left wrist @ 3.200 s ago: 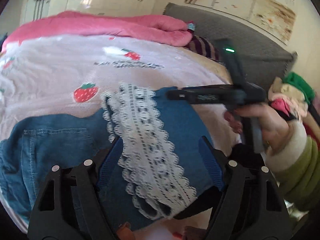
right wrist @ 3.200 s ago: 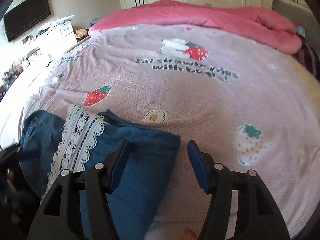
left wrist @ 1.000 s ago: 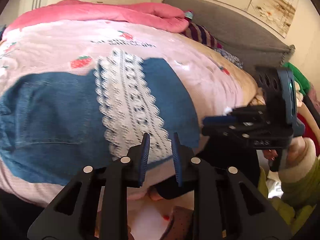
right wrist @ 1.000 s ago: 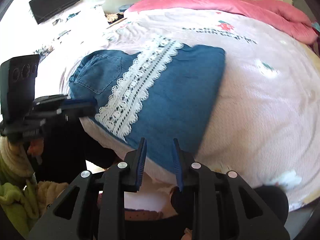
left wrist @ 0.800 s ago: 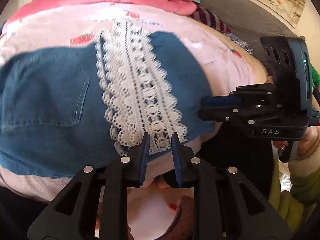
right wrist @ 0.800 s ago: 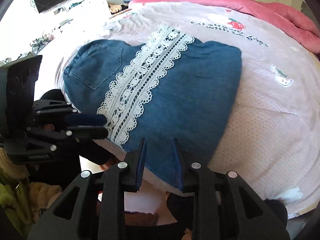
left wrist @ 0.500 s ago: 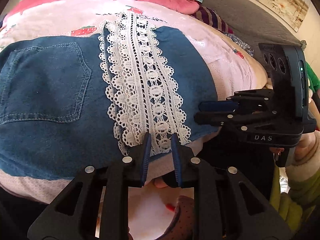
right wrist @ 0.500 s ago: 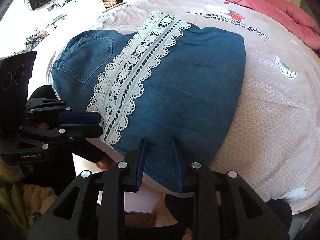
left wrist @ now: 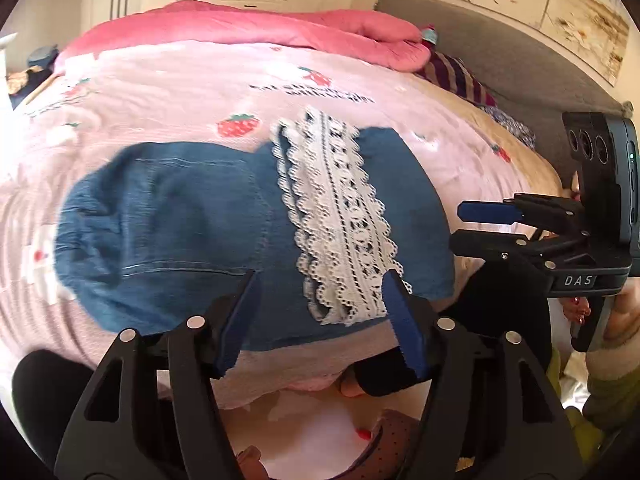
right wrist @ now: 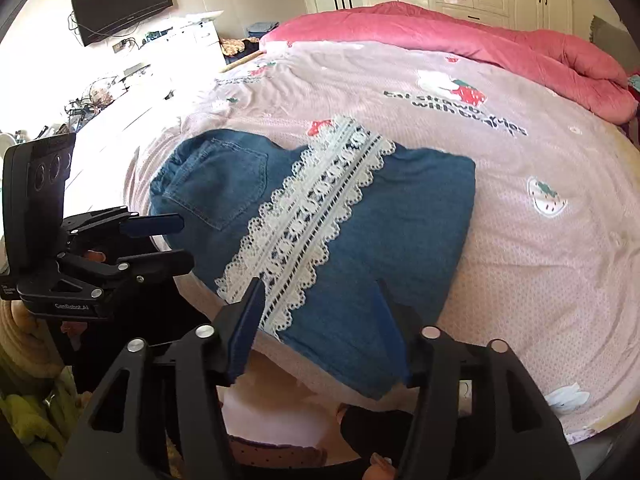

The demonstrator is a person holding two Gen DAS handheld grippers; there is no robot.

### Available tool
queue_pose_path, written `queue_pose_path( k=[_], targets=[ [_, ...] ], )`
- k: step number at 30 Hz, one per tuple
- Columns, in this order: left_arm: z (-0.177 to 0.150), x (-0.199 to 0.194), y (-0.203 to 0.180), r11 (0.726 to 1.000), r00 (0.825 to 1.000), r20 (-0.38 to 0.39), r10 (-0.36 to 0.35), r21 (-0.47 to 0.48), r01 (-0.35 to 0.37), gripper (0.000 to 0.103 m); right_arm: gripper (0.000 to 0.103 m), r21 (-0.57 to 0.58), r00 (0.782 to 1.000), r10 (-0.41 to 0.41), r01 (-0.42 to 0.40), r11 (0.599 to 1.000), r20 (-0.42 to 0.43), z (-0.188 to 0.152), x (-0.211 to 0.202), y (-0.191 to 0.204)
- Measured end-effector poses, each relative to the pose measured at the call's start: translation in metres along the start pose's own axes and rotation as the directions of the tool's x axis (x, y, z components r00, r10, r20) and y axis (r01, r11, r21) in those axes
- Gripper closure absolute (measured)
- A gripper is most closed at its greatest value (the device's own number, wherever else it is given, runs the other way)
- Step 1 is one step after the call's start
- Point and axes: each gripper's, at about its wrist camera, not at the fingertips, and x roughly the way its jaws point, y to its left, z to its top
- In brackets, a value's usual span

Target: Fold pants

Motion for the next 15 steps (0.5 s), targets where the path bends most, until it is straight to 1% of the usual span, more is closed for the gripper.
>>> queue_pose_path(
  k=[4, 7, 9, 11, 15],
  targets=[
    [0.001, -0.011, 0.006, 0.999, 1.0, 0.019, 0.02, -0.026, -0.019, 0.037, 0.041, -0.018, 1.0, -0.01, 0.01, 1.0, 0.006, 0.009, 0.001, 0.01],
    [0.001, -0.017, 0.012, 0.999, 0.999, 0.03, 0.028, -0.042, -0.027, 0.032, 0.035, -0.028, 1.0, -0.009, 0.01, 1.0, 0.013, 0.017, 0.001, 0.017],
    [0.001, -0.02, 0.016, 0.998, 0.999, 0.032, 0.031, -0.054, -0.029, 0.03, 0.027, -0.035, 1.0, -0.016, 0.017, 0.999, 0.016, 0.022, 0.001, 0.021],
    [0.0, -0.022, 0.02, 0.997, 0.998, 0.037, 0.042, -0.061, -0.039, 0.026, 0.026, -0.04, 1.0, -0.015, 0.016, 0.999, 0.021, 0.027, 0.001, 0.026],
    [-0.003, -0.027, 0.026, 0.996, 0.998, 0.05, 0.045, -0.081, -0.041, 0.02, 0.019, -0.048, 0.999, -0.028, 0.029, 0.998, 0.027, 0.035, 0.003, 0.033]
  ],
)
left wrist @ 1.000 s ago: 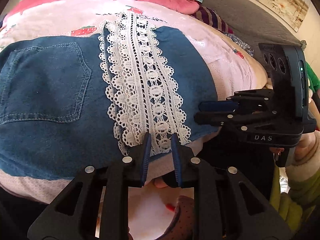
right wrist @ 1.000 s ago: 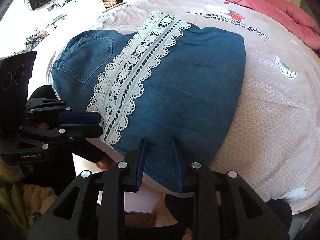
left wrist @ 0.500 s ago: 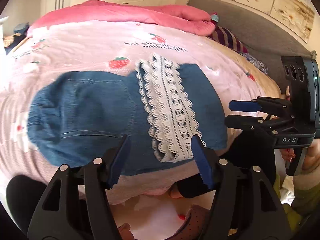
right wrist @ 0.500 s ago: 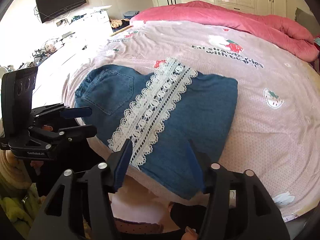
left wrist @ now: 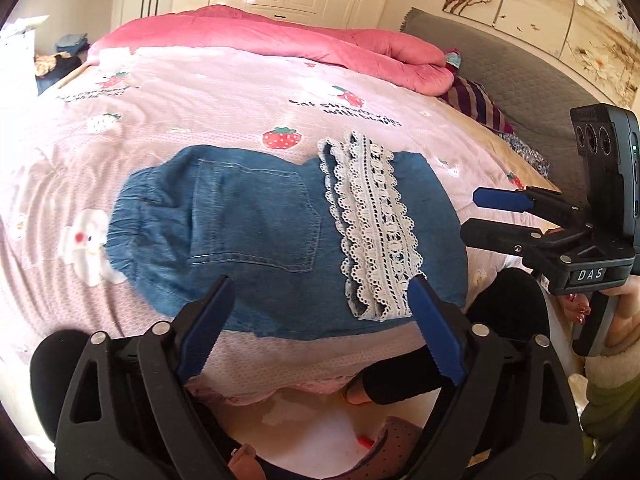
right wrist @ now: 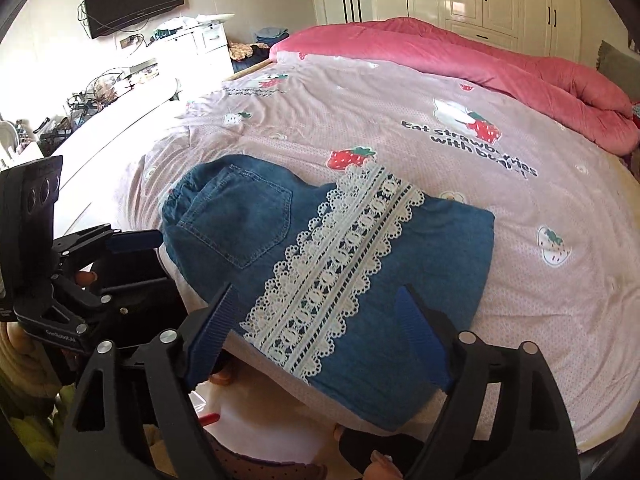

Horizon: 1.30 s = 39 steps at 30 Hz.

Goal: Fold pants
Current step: 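Grasp the elastic waistband end with the right gripper and lift it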

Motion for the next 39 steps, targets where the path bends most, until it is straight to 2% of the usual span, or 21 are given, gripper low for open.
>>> queue_pose_path(
  k=[3, 11, 19, 25, 30, 35, 39],
  targets=[
    [-0.001, -0.005, 0.006, 1.0, 1.0, 0.011, 0.008, -0.018, -0.008, 0.01, 0.015, 0.0, 1.0, -0.003, 0.003, 1.0, -0.002, 0.006, 0.002, 0.004],
    [-0.01, -0.005, 0.024, 0.997, 1.0, -0.001, 0.008, -0.077, -0.008, 0.01, 0.011, -0.037, 1.0, -0.003, 0.003, 0.999, 0.001, 0.024, 0.009, 0.02],
    [-0.014, 0.002, 0.058, 0.977, 1.0, -0.011, 0.008, -0.211, -0.01, 0.01, 0.009, -0.095, 1.0, 0.021, -0.022, 0.995, -0.013, 0.052, 0.034, 0.038],
    [-0.019, 0.011, 0.082, 0.955, 1.0, -0.02, 0.013, -0.297, -0.019, 0.01, 0.009, -0.127, 0.997, 0.059, -0.066, 0.99, -0.053, 0.08, 0.068, 0.05],
    [-0.023, 0.016, 0.1, 0.927, 1.0, -0.015, -0.013, -0.374, 0.007, 0.01, 0.009, -0.163, 0.99, 0.105, -0.118, 0.979, -0.089, 0.104, 0.098, 0.067],
    [-0.019, 0.018, 0.102, 0.925, 1.0, -0.003, -0.017, -0.379, 0.015, 0.01, 0.009, -0.218, 0.978, 0.155, -0.183, 0.959, -0.142, 0.123, 0.127, 0.089],
    [-0.014, 0.023, 0.103, 0.923, 1.0, 0.0, -0.029, -0.385, 0.027, 0.01, 0.009, -0.234, 0.958, 0.192, -0.24, 0.942, -0.212, 0.136, 0.152, 0.101]
  ],
)
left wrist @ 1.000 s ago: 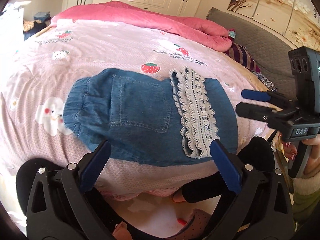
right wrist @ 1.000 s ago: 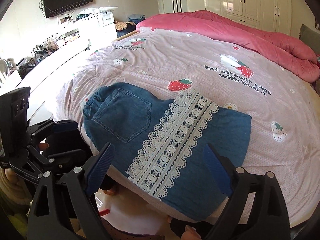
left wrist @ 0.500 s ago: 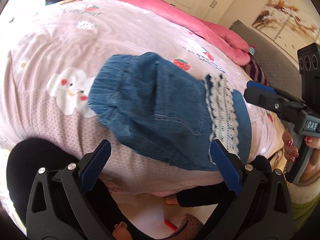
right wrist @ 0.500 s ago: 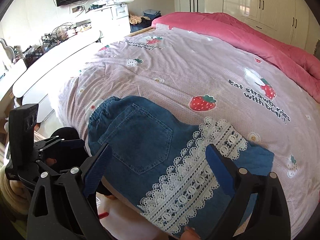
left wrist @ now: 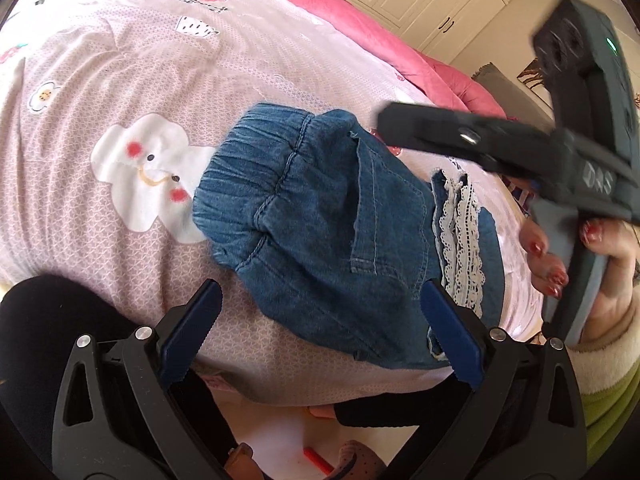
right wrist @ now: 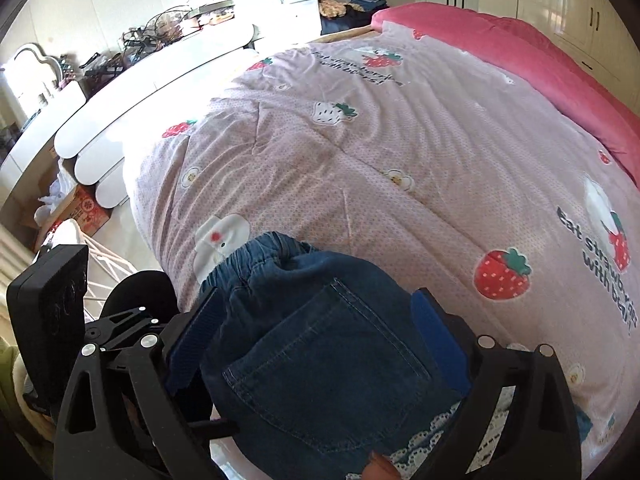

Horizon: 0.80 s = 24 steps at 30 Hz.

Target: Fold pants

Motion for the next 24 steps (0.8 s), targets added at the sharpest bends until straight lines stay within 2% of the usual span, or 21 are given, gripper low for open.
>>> queue_pose_path(
  k=[4, 8, 10, 13, 15, 17, 20, 24],
  targets=[
    [0.004, 0.007, 0.0, 1.0, 1.0, 0.002, -0.011, -0.006, 0.011, 0.01, 0.009, -0.006, 0.997, 0.055, -0.056, 0.998, -0.057, 0.019, 0.02, -0.002],
    [0.003, 0.014, -0.001, 1.0, 1.0, -0.008, -0.021, -0.011, 0.021, 0.01, 0.01, -0.004, 0.984, 0.129, -0.13, 0.991, -0.122, 0.032, 0.042, 0.0],
    [0.003, 0.017, -0.001, 1.0, 1.0, -0.013, -0.025, -0.01, 0.025, 0.01, 0.011, -0.015, 0.979, 0.135, -0.139, 0.99, -0.152, 0.035, 0.053, 0.002],
    [0.002, 0.019, 0.0, 1.0, 1.0, -0.01, -0.028, -0.012, 0.028, 0.01, 0.023, -0.042, 0.962, 0.132, -0.146, 0.988, -0.237, 0.032, 0.072, 0.007],
    [0.002, 0.021, 0.002, 0.999, 0.999, -0.011, -0.035, -0.023, 0.035, 0.01, 0.048, -0.033, 0.952, 0.145, -0.16, 0.987, -0.268, 0.028, 0.082, 0.006],
    [0.003, 0.022, 0.003, 0.999, 0.999, -0.008, -0.043, -0.032, 0.043, 0.01, 0.054, -0.029, 0.957, 0.15, -0.162, 0.986, -0.248, 0.025, 0.08, 0.004],
    [0.004, 0.019, 0.009, 0.998, 0.998, 0.007, -0.057, -0.04, 0.057, 0.01, 0.062, 0.011, 0.96, 0.216, -0.218, 0.976, -0.176, 0.022, 0.062, -0.007],
    [0.006, 0.013, 0.017, 0.992, 0.995, 0.035, -0.092, -0.084, 0.094, 0.01, 0.067, 0.056, 0.944, 0.32, -0.317, 0.947, -0.083, 0.014, 0.03, -0.022]
  ],
)
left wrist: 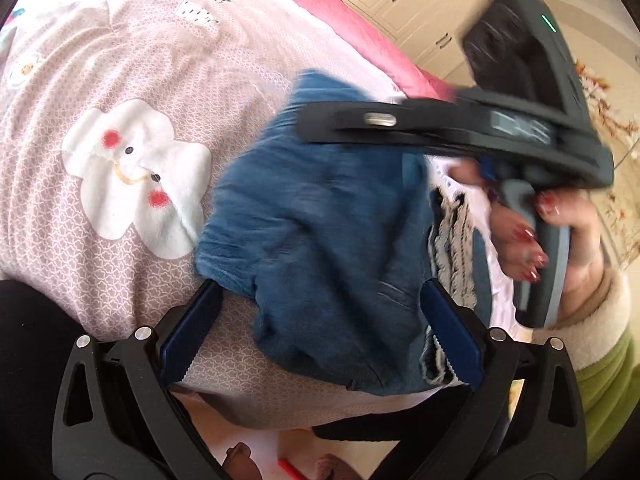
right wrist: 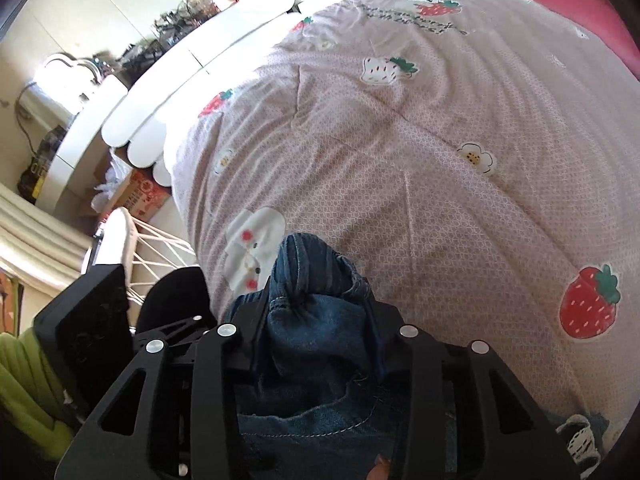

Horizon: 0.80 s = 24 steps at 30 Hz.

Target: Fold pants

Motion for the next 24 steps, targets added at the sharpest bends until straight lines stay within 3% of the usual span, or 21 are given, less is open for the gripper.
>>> queue_pose_path(
  k=[7, 12, 16, 24],
  targets=[
    [0.008, -0.011, 0.004, 0.993, 0.994, 0.035, -0.103, -0.048, 0.105, 0.01, 0.068, -0.019, 0.994, 0.059, -0.057, 0.998, 0.094, -0.02, -0.049, 0.002],
    [0.017, -0.01, -0.01, 0.969, 0.97, 0.018, -0.243, -0.046, 0.243, 0.014, 0.068, -0.029, 0.989, 0.062, -0.058, 0.998, 0.135, -0.033, -0.071, 0.001],
    [0.02, -0.019, -0.031, 0.981, 0.981, 0.043, -0.189, 0.041, 0.187, 0.048, 0.067, -0.007, 0.982, 0.031, -0.03, 1.0, 0.185, -0.045, -0.094, -0.008],
    [0.018, -0.014, -0.091, 0.968, 0.99, 0.049, -0.134, 0.222, 0.12, 0.05, 0.067, 0.033, 0.972, -0.027, 0.019, 0.999, 0.235, -0.075, -0.135, -0.029]
  ],
)
